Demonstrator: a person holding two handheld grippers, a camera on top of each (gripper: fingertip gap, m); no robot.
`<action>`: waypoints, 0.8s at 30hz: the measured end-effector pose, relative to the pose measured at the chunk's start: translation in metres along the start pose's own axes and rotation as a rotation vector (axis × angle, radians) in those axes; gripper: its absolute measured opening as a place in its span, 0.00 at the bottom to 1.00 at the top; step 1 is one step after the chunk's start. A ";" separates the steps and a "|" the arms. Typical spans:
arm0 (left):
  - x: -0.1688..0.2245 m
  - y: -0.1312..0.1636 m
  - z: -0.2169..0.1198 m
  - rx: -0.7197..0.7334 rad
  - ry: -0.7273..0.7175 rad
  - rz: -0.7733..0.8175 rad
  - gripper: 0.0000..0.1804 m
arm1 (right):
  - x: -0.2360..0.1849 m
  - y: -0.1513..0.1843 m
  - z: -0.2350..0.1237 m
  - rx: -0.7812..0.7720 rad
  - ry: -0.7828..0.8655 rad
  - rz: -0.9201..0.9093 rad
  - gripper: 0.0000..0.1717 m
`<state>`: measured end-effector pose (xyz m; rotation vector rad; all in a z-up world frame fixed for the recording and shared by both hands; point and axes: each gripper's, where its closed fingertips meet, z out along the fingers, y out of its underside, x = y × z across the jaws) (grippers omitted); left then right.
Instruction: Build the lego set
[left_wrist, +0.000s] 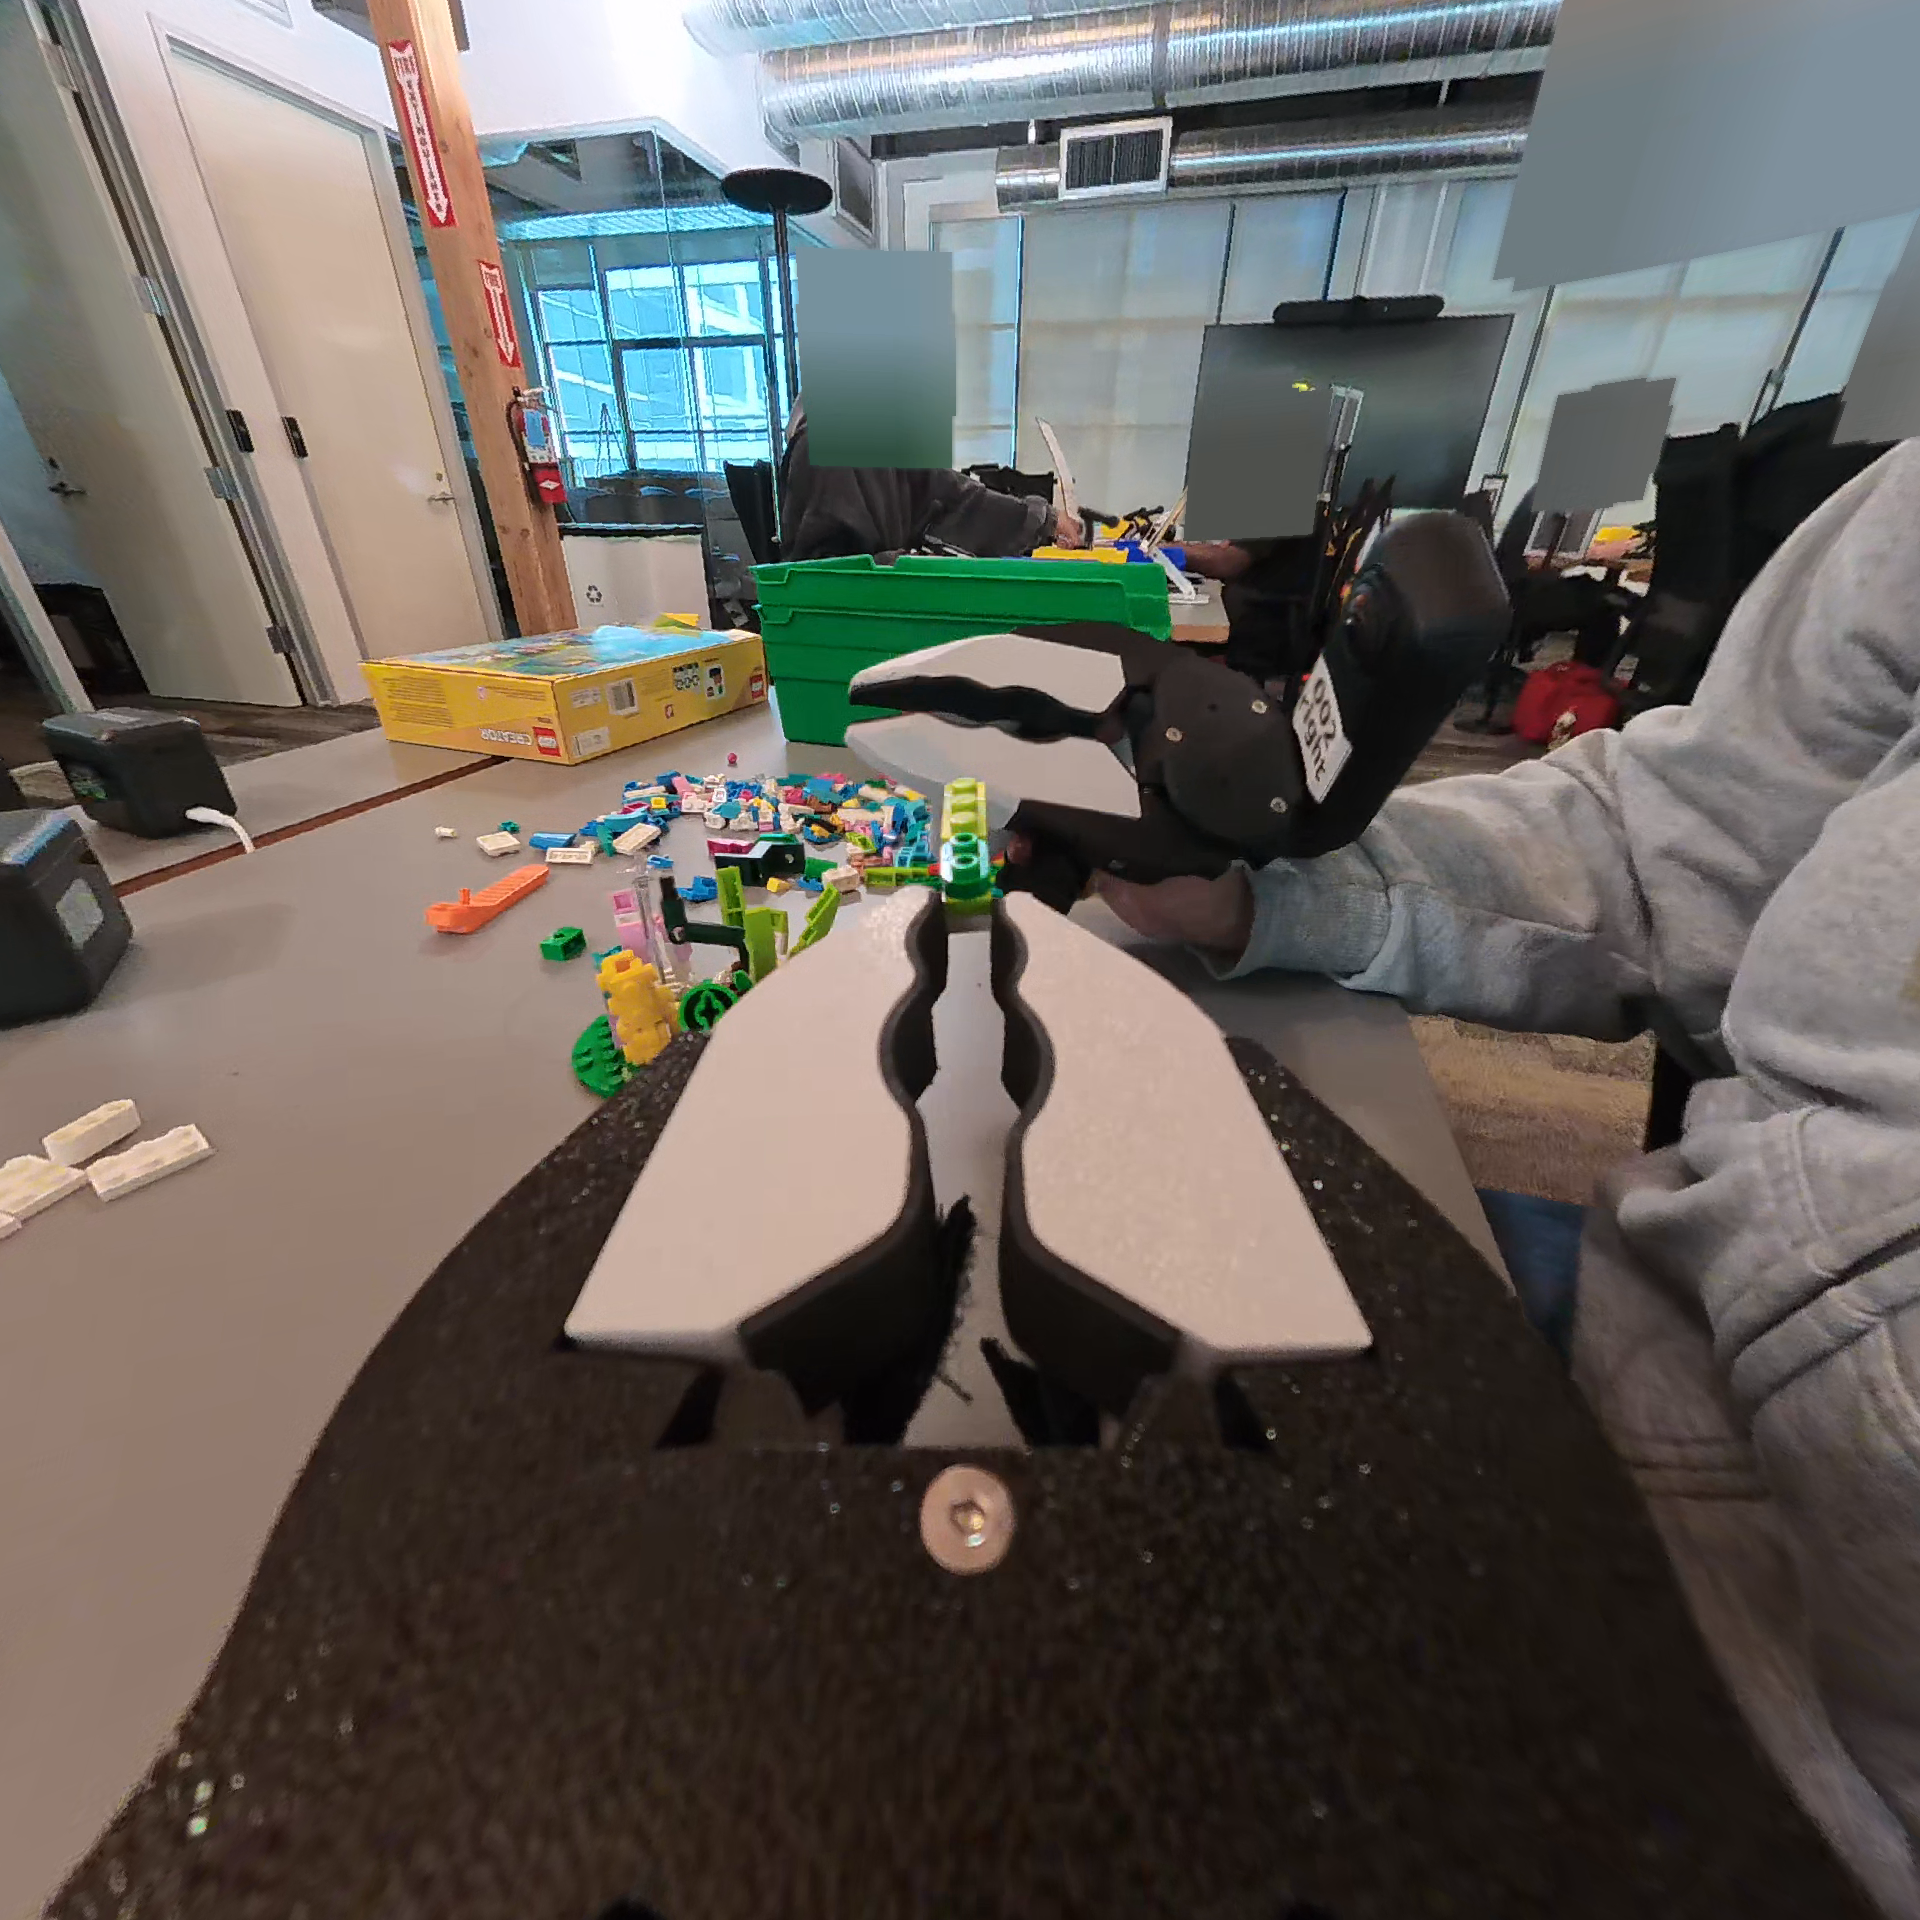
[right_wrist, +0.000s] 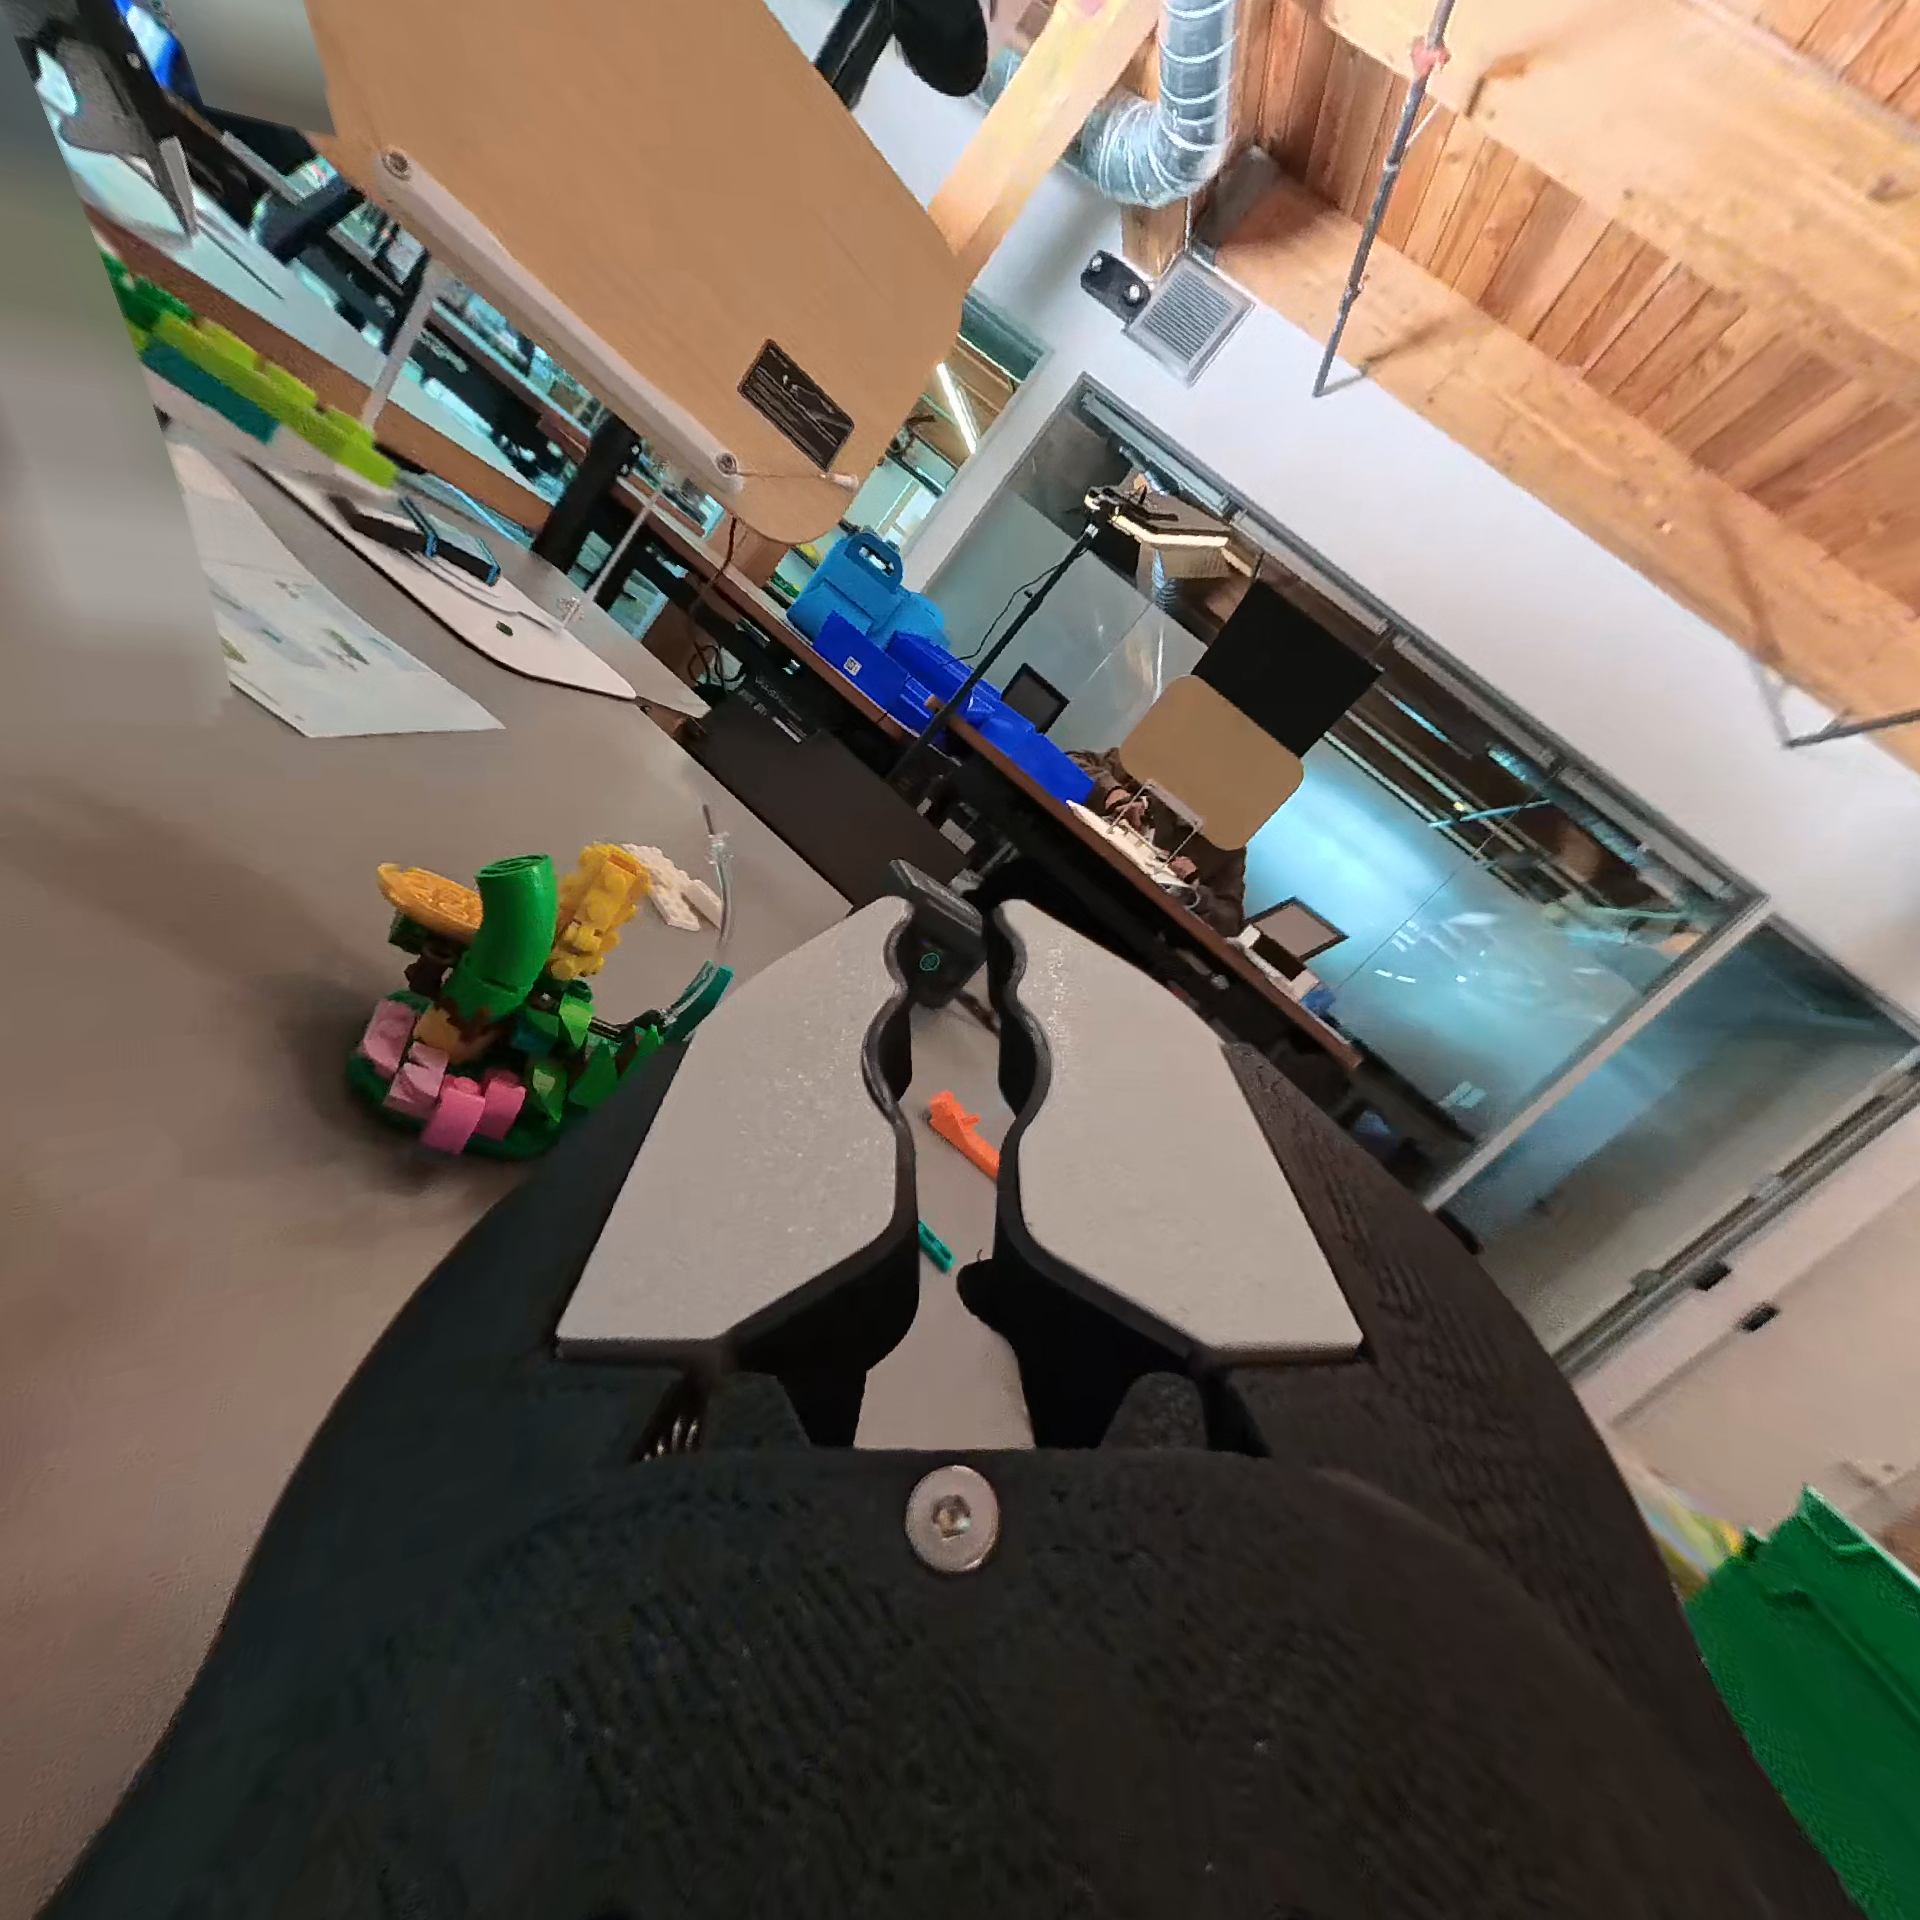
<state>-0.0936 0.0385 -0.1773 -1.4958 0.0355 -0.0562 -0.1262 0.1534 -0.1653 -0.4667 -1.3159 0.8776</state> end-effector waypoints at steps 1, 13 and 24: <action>-0.001 -0.001 0.000 0.003 0.000 -0.007 0.04 | 0.001 0.000 0.000 0.004 -0.005 0.020 0.06; 0.027 0.012 0.006 -0.089 0.142 0.110 0.04 | -0.068 -0.067 -0.043 0.328 -0.719 0.531 0.16; 0.034 0.017 0.009 -0.133 0.178 0.146 0.04 | -0.067 -0.073 -0.053 0.336 -0.928 0.760 0.10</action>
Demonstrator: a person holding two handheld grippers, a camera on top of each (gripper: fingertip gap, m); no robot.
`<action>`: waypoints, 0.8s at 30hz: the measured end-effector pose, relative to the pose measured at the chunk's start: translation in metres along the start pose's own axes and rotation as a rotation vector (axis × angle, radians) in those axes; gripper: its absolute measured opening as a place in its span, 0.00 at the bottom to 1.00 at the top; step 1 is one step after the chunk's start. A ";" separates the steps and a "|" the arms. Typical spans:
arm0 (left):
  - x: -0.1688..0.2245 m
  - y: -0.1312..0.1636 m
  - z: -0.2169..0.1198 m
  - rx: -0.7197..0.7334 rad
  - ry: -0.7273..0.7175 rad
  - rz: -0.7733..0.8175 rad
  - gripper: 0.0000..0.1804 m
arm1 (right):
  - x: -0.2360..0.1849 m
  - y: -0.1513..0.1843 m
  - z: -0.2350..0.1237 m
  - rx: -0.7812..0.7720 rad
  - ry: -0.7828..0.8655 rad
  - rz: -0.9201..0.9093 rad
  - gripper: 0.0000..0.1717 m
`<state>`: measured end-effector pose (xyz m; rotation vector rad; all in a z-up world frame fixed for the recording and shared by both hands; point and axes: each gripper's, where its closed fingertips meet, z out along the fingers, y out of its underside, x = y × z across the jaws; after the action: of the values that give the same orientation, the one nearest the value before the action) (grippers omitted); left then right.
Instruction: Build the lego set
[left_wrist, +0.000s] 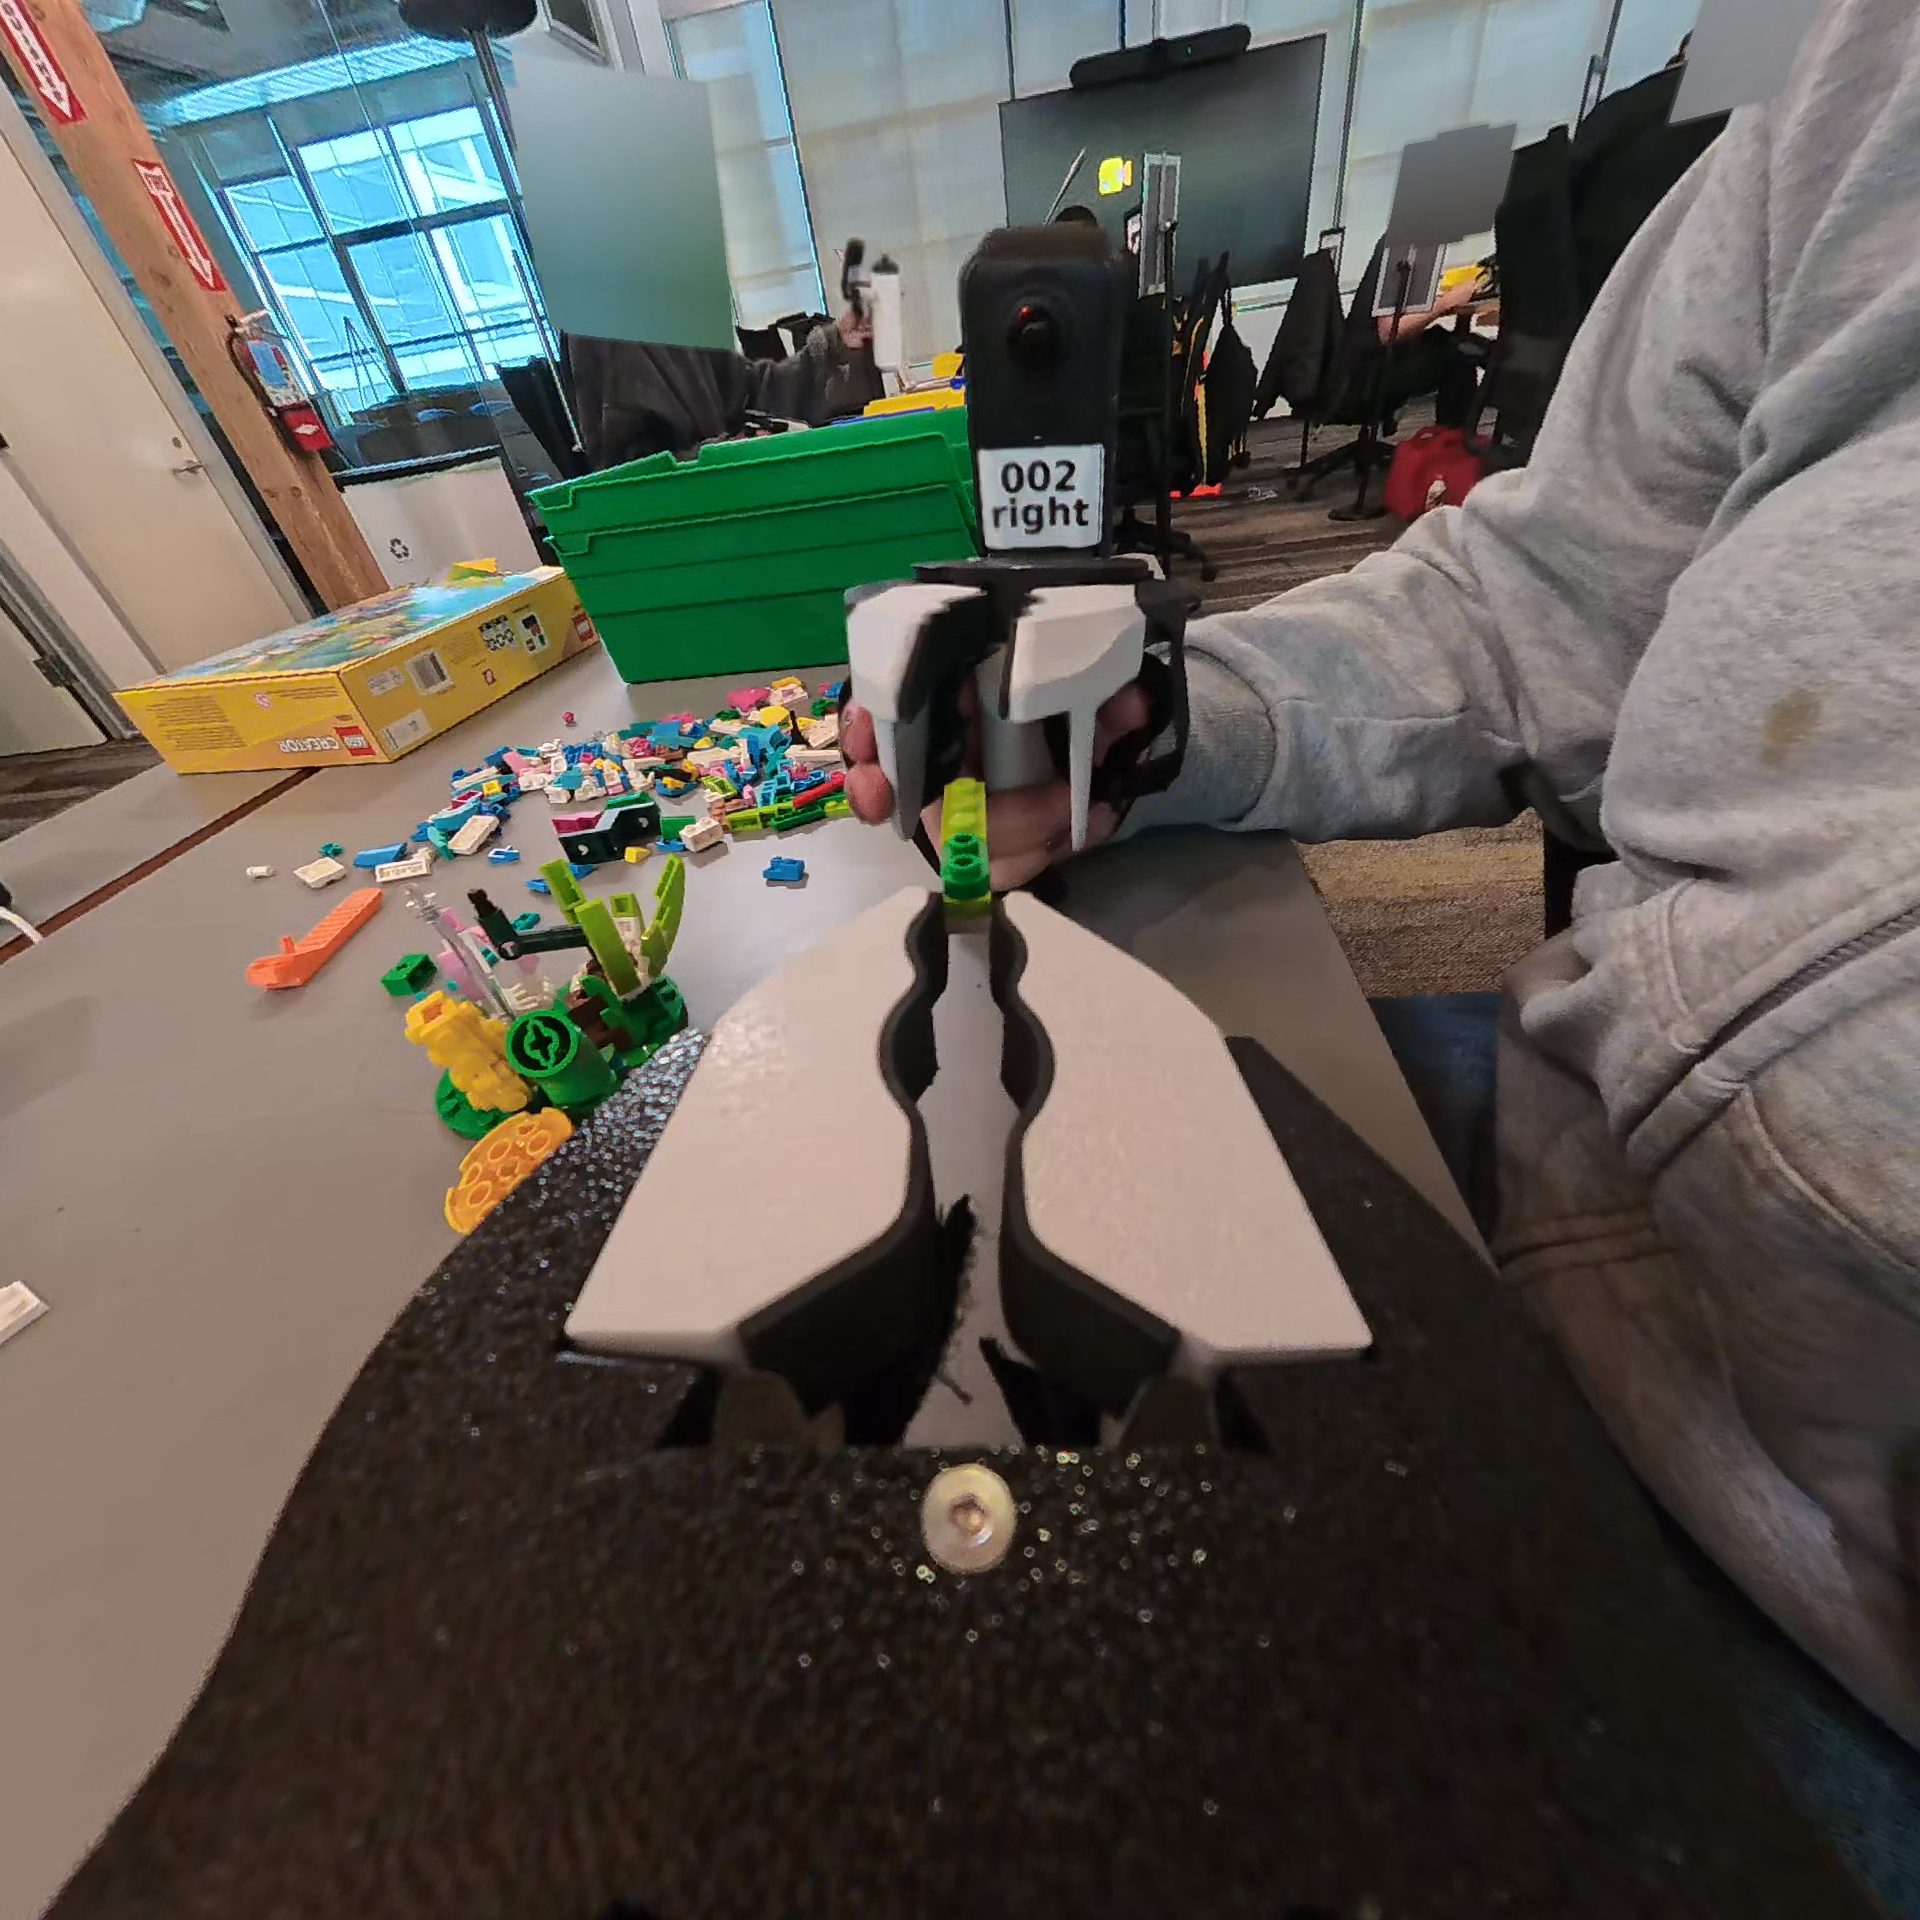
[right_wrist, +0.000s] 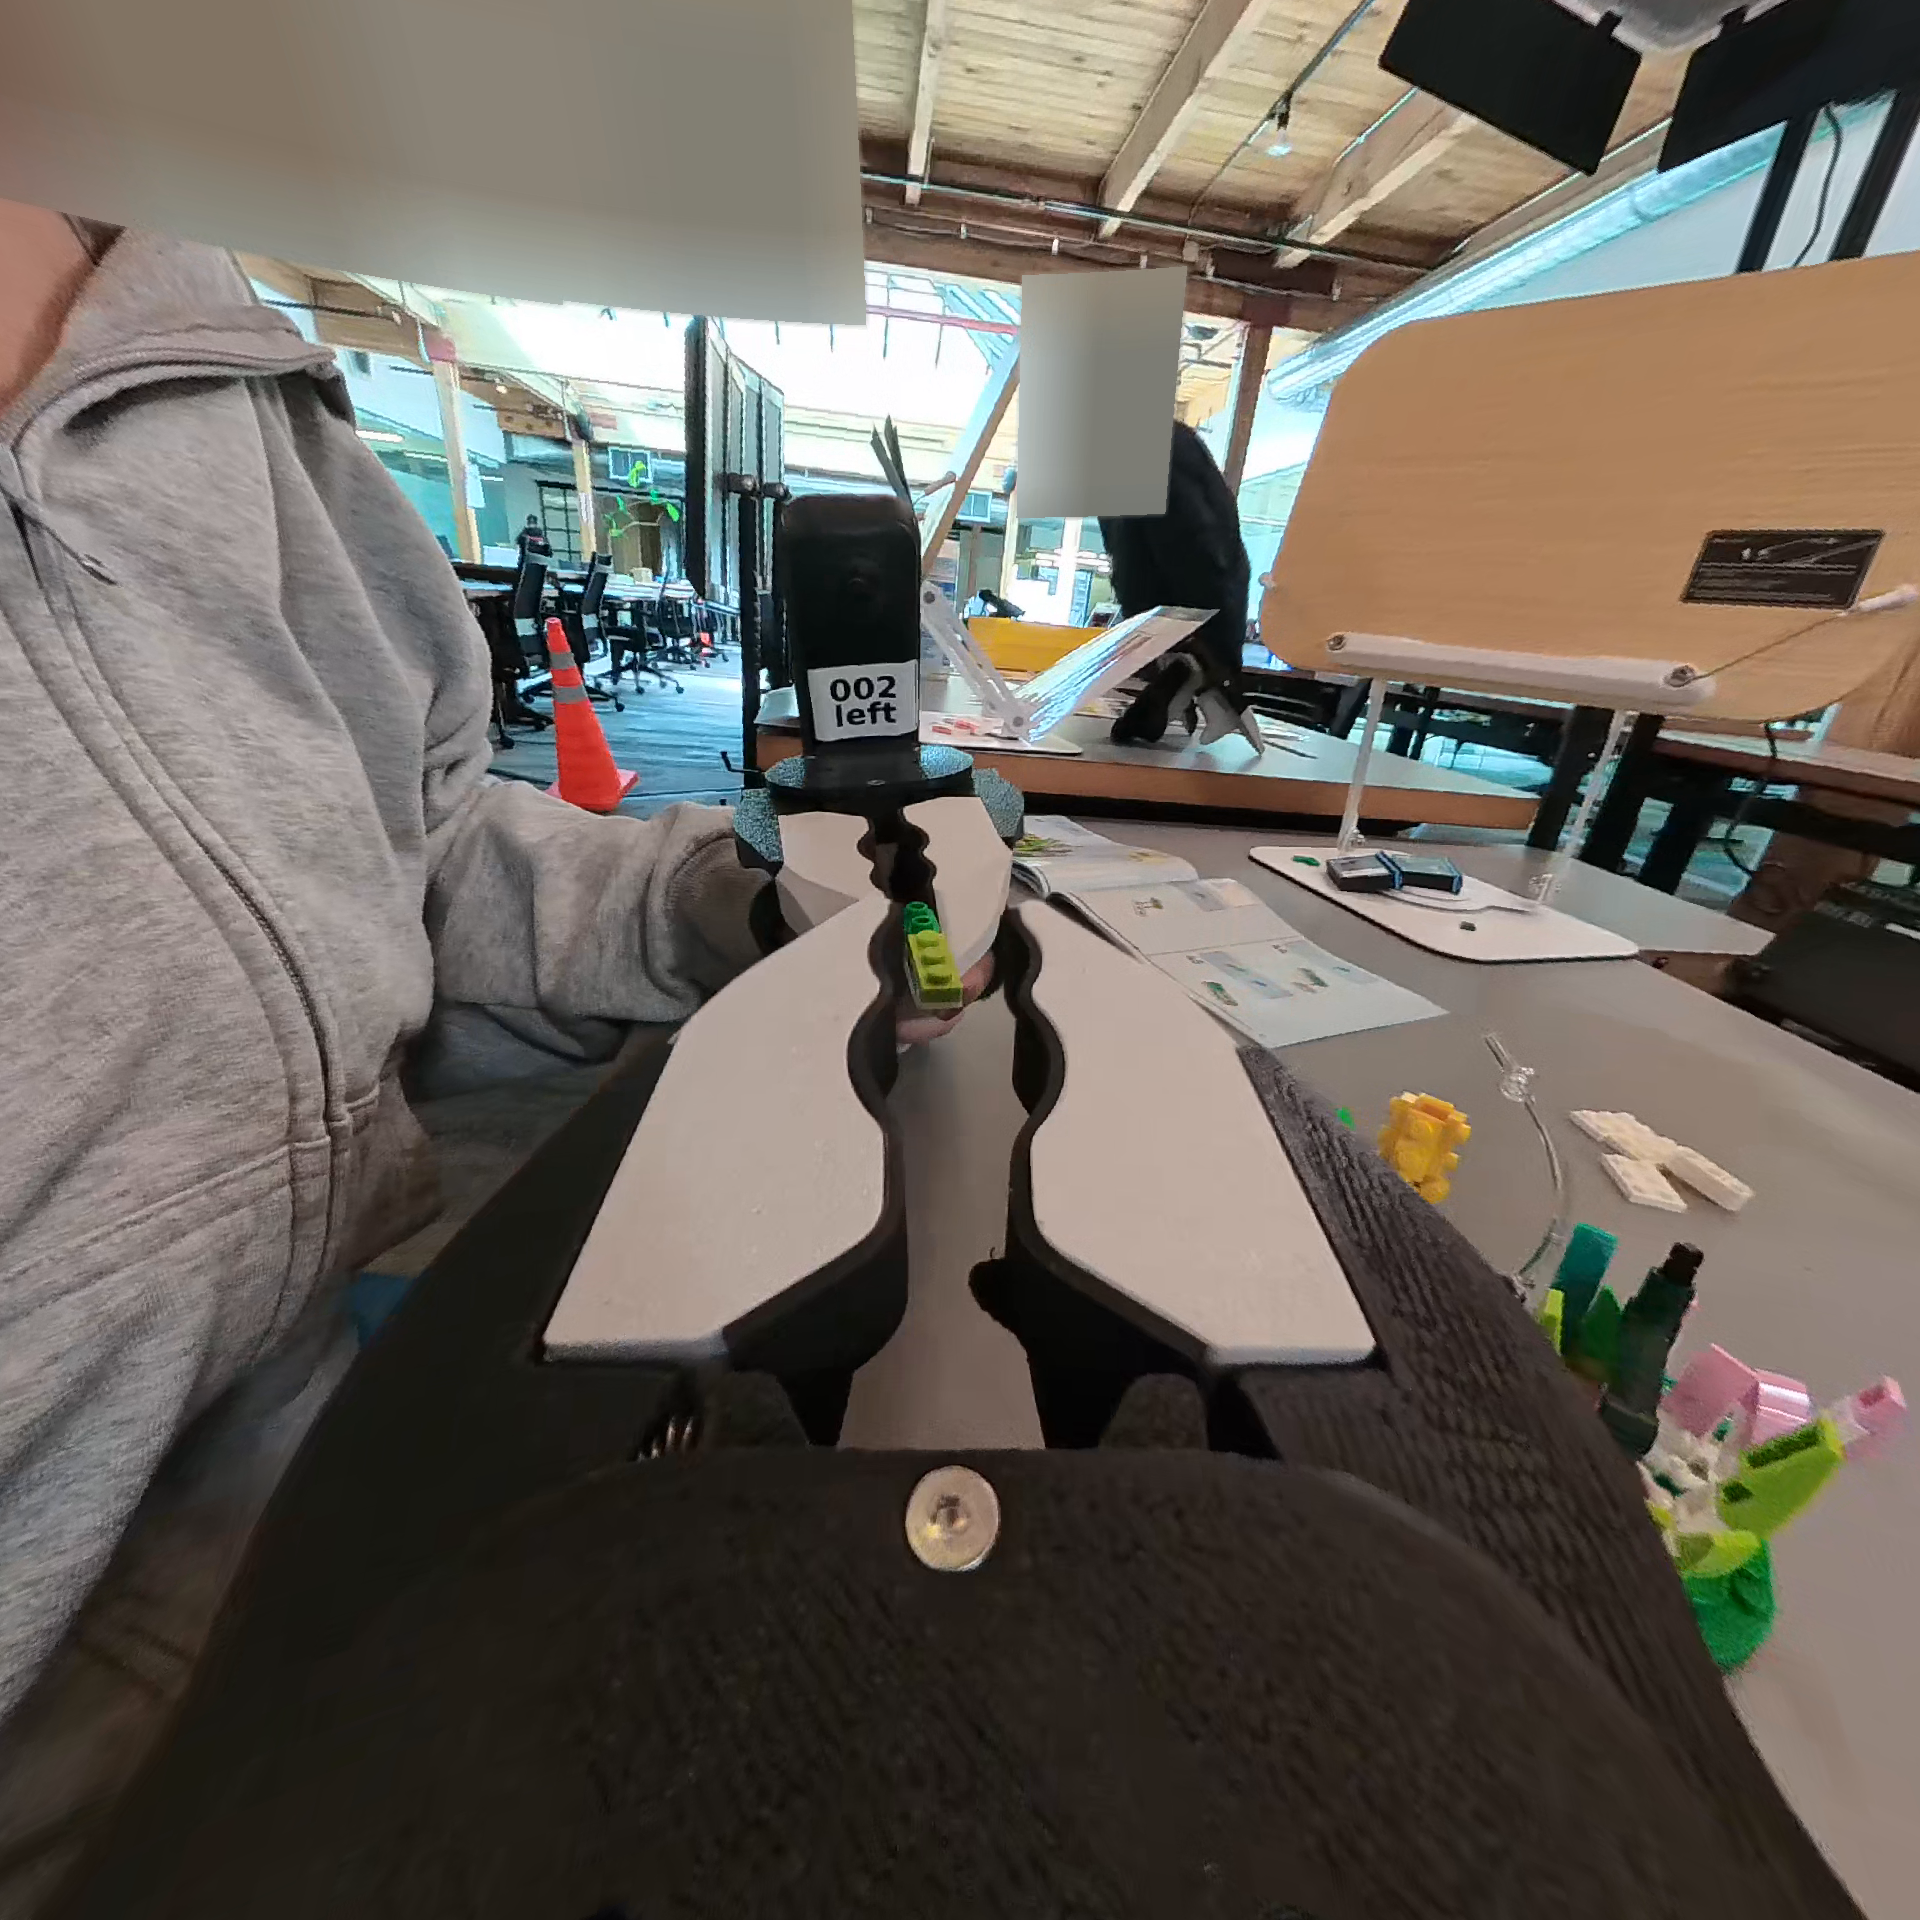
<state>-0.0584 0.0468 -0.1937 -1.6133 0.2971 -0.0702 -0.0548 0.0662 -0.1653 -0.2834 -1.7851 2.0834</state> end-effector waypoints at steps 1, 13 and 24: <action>0.001 0.000 0.000 0.001 0.002 0.004 0.04 | 0.000 0.002 0.001 -0.017 -0.003 0.000 0.10; 0.004 0.001 0.002 -0.011 -0.002 0.039 0.04 | -0.008 0.019 0.007 -0.185 -0.049 -0.060 0.04; -0.043 -0.024 -0.035 0.160 -0.419 0.127 0.22 | 0.013 0.057 -0.011 -0.611 0.004 -0.109 0.04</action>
<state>-0.1040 0.0238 -0.1616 -1.4072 0.0657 0.3308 -0.0713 0.0752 -0.2215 -0.3393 -2.3380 1.4174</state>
